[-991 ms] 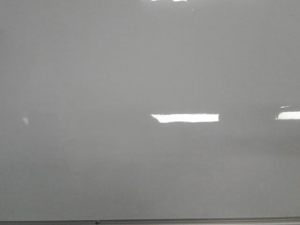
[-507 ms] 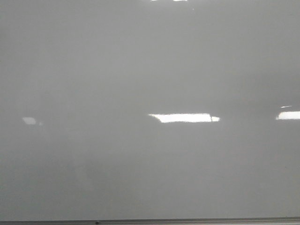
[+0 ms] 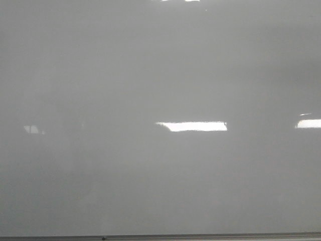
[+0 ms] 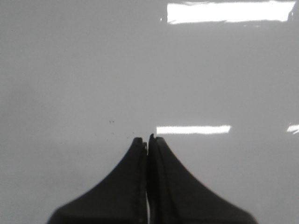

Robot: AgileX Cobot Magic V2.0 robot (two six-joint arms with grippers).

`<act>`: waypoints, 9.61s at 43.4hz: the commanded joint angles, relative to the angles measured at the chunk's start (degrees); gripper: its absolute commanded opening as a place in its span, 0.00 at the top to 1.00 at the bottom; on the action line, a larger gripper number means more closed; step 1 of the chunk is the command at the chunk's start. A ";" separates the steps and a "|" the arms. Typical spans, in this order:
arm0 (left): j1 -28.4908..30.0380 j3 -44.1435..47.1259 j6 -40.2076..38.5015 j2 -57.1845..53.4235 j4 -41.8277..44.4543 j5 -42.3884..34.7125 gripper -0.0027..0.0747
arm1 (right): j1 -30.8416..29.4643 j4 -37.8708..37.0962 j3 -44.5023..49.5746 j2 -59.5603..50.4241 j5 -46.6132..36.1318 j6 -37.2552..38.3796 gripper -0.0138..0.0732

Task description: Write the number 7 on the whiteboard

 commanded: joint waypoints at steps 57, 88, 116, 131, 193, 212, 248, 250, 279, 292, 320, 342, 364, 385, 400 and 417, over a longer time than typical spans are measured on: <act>0.11 -3.92 -0.52 34.74 3.01 -1.88 0.35 | -0.27 0.41 -1.98 19.78 -3.04 -4.40 0.21; 2.09 -12.36 -0.52 61.49 3.13 -13.17 0.35 | -0.27 0.41 -1.98 19.78 -3.04 -4.40 0.22; 2.09 -12.47 -0.52 64.60 3.13 -16.76 0.78 | -0.27 0.41 -1.98 19.74 -3.54 -4.40 0.22; 2.09 -16.42 -0.52 55.79 3.13 -0.52 0.99 | -0.27 0.73 -4.15 18.20 -1.05 -4.40 0.22; -45.24 -29.76 44.54 60.13 -15.51 26.63 0.99 | 27.20 29.72 -18.19 38.78 21.64 -53.92 0.22; -45.39 -29.76 44.54 60.13 -15.51 26.63 0.99 | 34.69 33.47 -24.94 46.04 18.55 -54.33 0.22; -45.25 -29.76 44.54 60.13 -15.61 25.70 0.78 | 34.69 35.15 -26.24 47.62 16.50 -54.33 0.92; -45.25 -29.76 44.26 60.13 -15.61 25.05 0.67 | 34.69 35.15 -26.24 47.62 16.50 -54.33 0.95; -26.49 -22.19 23.38 41.04 -11.33 18.99 0.39 | 17.51 28.45 -18.31 36.20 9.73 -31.03 0.98; -21.48 -19.04 23.38 39.41 -14.78 14.49 0.40 | 21.05 35.07 -11.40 38.03 -10.38 -31.35 0.98; -21.48 -19.04 23.38 39.41 -14.78 14.06 0.40 | 24.30 35.07 -22.30 53.59 -20.06 -32.86 0.98; -21.48 -19.04 23.38 39.41 -14.78 14.06 0.40 | 12.63 34.97 -22.30 52.74 -14.46 -32.86 0.98; -21.48 -19.04 23.38 39.41 -14.78 12.18 0.40 | 15.77 33.41 -20.00 57.39 -2.63 -34.38 0.98; -23.93 -19.04 41.15 39.41 -23.40 15.69 0.40 | 23.24 33.43 -18.31 42.48 11.31 -46.16 0.98; -39.31 -19.04 52.04 39.45 -29.86 13.85 0.40 | 23.61 34.65 -17.48 33.88 26.44 -59.80 0.98; -46.26 -20.63 52.04 46.55 -32.02 12.08 0.40 | 23.61 45.89 -17.48 33.82 26.43 -72.34 0.98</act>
